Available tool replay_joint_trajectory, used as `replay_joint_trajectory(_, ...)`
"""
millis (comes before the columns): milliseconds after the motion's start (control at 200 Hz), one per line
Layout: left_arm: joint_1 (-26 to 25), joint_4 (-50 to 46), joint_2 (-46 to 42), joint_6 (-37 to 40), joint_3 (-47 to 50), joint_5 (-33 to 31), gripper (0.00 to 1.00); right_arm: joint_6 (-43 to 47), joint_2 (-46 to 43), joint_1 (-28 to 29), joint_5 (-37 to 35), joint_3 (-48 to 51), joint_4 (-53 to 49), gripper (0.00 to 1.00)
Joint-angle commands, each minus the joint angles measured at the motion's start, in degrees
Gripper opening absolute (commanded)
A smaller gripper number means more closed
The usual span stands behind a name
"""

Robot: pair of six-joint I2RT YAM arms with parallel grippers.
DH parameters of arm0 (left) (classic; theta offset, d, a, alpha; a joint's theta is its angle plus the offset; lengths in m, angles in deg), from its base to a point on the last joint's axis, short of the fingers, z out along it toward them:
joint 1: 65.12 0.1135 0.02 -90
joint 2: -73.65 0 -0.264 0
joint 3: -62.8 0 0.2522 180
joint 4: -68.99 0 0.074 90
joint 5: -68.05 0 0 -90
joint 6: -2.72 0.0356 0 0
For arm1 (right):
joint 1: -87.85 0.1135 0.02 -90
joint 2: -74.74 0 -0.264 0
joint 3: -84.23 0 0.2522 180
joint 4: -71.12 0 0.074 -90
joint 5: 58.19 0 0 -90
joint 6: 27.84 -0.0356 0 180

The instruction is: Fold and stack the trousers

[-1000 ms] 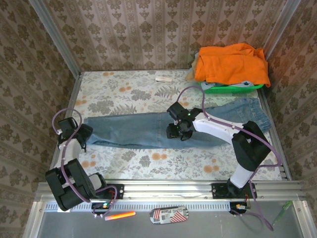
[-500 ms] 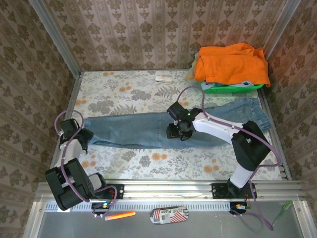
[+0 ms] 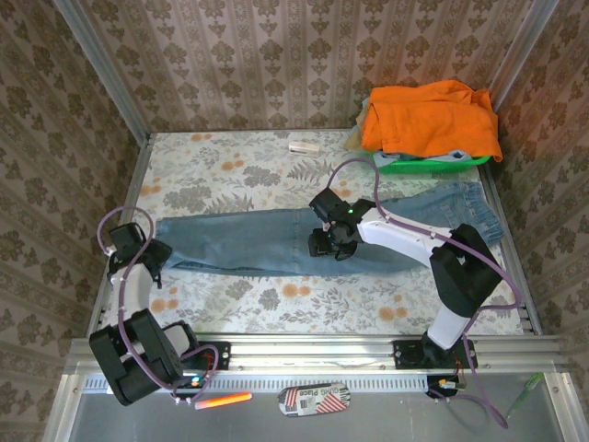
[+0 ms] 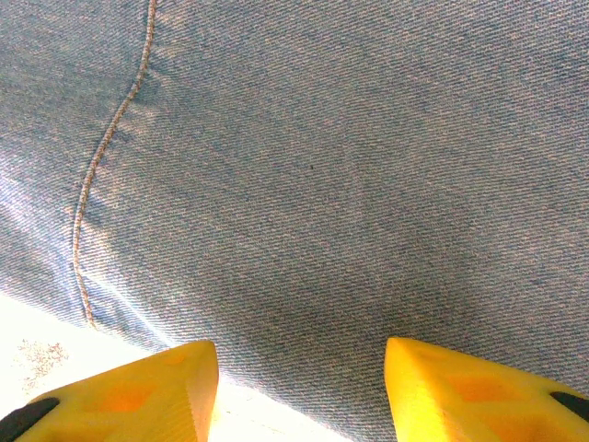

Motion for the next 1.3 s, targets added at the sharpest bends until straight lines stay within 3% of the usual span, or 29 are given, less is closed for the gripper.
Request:
replay_joint_trajectory(0,0.9,-3.8,-0.7,0.8,-0.7,-3.1,0.71,0.6,0.8,0.5,0.6,-2.4,-1.3,0.53)
replay_joint_trajectory(135,1.0,-0.2,2.2,1.0,-0.6,-0.7,0.63,0.5,1.0,0.4,0.6,-2.1,-1.2,0.53)
replay_joint_trajectory(270,1.3,4.3,9.3,0.8,-0.8,2.0,0.43,0.6,0.4,0.5,0.3,-1.9,-1.5,0.53)
replay_joint_trajectory(410,1.5,6.4,11.5,0.3,0.0,2.1,0.42,0.8,-0.5,0.4,-0.6,-1.4,-2.2,0.53)
replay_joint_trajectory(590,1.4,4.1,6.3,0.6,-0.5,0.9,0.00,0.6,-0.5,0.5,-0.5,-1.6,-2.0,0.53)
replay_joint_trajectory(925,1.6,-4.2,0.7,3.5,-7.2,-2.7,0.00,0.6,0.1,0.6,0.5,-2.5,-1.5,0.53)
replay_joint_trajectory(1295,3.7,0.9,14.6,6.3,-11.9,-2.6,0.03,0.6,-1.6,0.5,1.3,0.1,0.0,0.53)
